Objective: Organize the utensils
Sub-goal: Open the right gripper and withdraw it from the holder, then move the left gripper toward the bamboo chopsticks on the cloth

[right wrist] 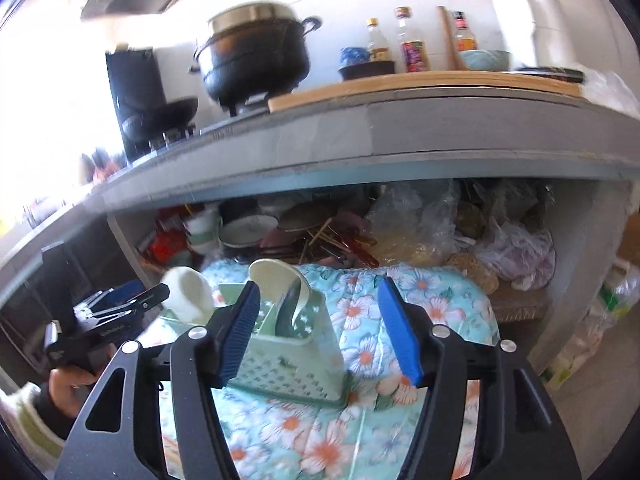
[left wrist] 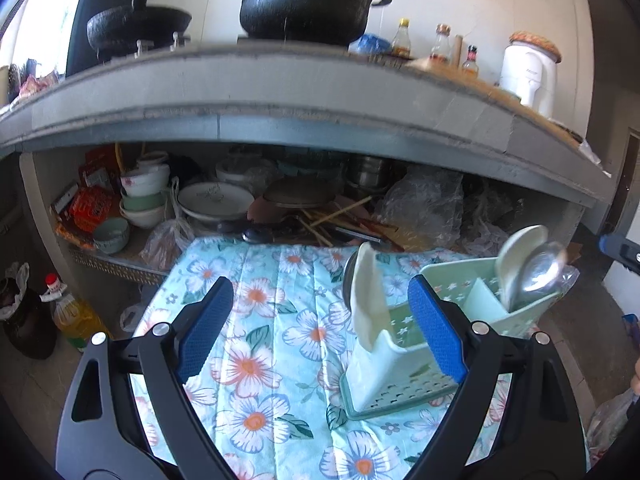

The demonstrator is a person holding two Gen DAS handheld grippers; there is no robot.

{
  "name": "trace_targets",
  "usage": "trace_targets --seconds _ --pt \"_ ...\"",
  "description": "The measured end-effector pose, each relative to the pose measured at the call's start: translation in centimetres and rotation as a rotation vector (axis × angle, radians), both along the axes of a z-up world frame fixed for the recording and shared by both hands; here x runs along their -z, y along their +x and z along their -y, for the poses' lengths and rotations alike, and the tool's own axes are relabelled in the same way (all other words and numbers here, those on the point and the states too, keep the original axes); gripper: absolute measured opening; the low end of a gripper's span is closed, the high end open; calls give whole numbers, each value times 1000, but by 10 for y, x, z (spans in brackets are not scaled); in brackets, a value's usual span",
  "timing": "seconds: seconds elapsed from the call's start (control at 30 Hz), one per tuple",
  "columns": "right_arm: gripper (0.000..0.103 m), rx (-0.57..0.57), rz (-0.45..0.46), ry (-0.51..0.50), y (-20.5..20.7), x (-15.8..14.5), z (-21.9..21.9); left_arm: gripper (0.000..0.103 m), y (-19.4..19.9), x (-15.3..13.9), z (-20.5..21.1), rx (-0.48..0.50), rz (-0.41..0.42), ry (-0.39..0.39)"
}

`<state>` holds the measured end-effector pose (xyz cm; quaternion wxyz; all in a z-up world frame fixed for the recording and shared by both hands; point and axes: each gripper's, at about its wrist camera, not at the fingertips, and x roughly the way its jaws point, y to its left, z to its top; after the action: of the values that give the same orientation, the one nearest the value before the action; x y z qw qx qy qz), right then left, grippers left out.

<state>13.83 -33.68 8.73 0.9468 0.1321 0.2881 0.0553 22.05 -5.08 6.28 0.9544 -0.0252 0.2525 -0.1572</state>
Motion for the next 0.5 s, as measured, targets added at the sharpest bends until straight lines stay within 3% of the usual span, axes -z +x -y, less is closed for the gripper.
trace_targets --seconds 0.13,0.27,0.5 --pt "69 82 -38 18 -46 9 0 85 -29 -14 -12 32 39 -14" --pt "70 167 -145 16 -91 39 -6 87 -61 -17 -15 93 47 19" --pt "70 252 -353 37 -146 97 -30 87 -106 8 -10 235 -104 29"
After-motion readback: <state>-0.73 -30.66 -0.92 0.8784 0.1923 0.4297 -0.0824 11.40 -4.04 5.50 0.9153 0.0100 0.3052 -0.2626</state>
